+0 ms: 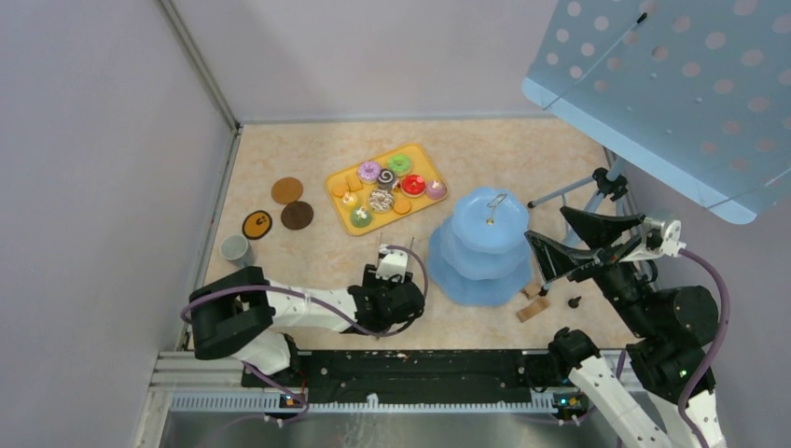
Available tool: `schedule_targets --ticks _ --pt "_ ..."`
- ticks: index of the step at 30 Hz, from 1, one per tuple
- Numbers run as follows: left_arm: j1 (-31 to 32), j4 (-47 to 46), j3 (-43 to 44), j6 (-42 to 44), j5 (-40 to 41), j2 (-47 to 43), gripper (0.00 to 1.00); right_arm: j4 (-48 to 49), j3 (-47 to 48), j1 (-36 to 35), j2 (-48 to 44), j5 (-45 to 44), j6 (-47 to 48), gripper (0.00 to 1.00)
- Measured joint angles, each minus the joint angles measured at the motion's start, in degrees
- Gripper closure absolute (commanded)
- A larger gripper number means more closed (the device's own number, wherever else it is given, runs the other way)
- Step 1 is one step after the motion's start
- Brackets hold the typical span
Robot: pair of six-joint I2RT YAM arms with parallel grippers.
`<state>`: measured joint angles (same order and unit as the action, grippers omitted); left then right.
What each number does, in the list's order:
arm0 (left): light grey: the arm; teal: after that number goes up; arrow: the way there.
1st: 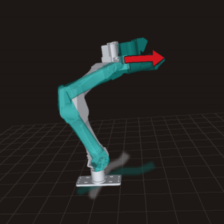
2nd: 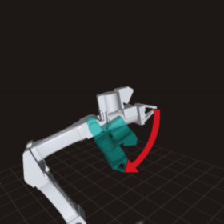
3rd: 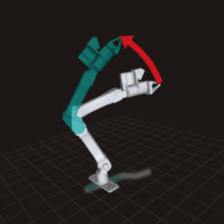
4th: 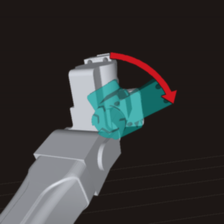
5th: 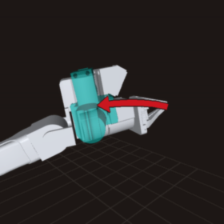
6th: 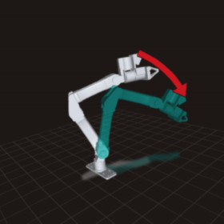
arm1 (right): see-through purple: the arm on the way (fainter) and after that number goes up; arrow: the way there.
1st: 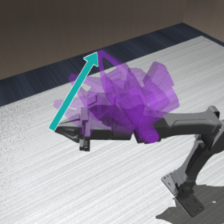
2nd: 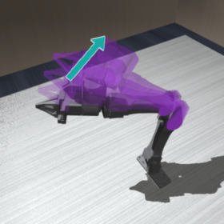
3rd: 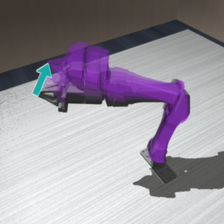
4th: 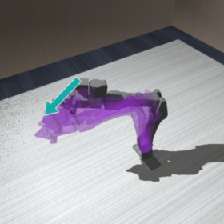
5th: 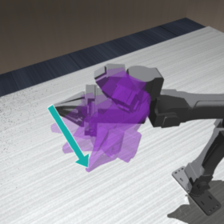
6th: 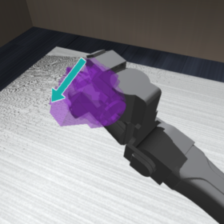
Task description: Serve the afternoon tea
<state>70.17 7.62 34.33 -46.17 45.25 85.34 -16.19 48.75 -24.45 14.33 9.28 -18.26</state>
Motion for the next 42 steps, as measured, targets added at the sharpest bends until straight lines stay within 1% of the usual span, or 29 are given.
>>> schedule_targets --ticks 3,7,10,13,15,19,22,26,28,34,38,42 --pt "0.0 7.2 1.6 0.4 -1.0 -3.0 0.38 -0.4 0.0 0.0 0.0 -0.3 0.2 0.02" --pt "-0.3 15.7 4.4 1.6 -3.4 -11.5 0.39 -1.1 0.0 0.0 -0.1 -0.8 0.3 0.02" --pt "-1.0 20.7 8.1 3.5 -6.0 -17.1 0.39 -1.1 0.0 0.0 -0.1 -1.0 0.5 0.02" --pt "-3.6 25.0 13.4 6.7 -10.1 -19.6 0.40 -1.0 0.0 0.0 -0.1 -1.2 0.7 0.02" --pt "-8.3 27.3 17.2 10.1 -14.7 -20.3 0.41 -1.0 0.0 0.0 -0.1 -1.2 0.7 0.02" --pt "-23.3 29.1 22.9 18.4 -24.9 -21.2 0.42 -1.0 0.0 0.0 -0.1 -1.3 1.2 0.02" --pt "-32.0 30.6 27.2 24.3 -31.7 -19.8 0.44 -1.0 0.0 0.0 -0.1 -1.2 1.3 0.02" --pt "-38.0 30.9 35.0 30.1 -39.4 -13.0 0.45 -0.9 0.0 0.0 -0.1 -1.2 1.2 0.02" --pt "-40.1 30.7 37.2 32.0 -42.3 -9.4 0.44 -0.9 0.0 0.0 -0.1 -1.2 1.1 0.02" --pt "-42.0 31.4 40.5 35.9 -42.9 -0.8 0.45 -0.9 0.0 0.0 -0.1 -1.2 1.0 0.02" --pt "-41.9 32.6 42.5 37.4 -42.6 2.1 0.45 -0.9 0.0 0.0 -0.1 -1.2 1.0 0.02" --pt "-41.9 32.7 43.8 38.4 -41.7 3.7 0.43 -0.8 0.0 0.0 -0.1 -1.2 0.6 0.02"
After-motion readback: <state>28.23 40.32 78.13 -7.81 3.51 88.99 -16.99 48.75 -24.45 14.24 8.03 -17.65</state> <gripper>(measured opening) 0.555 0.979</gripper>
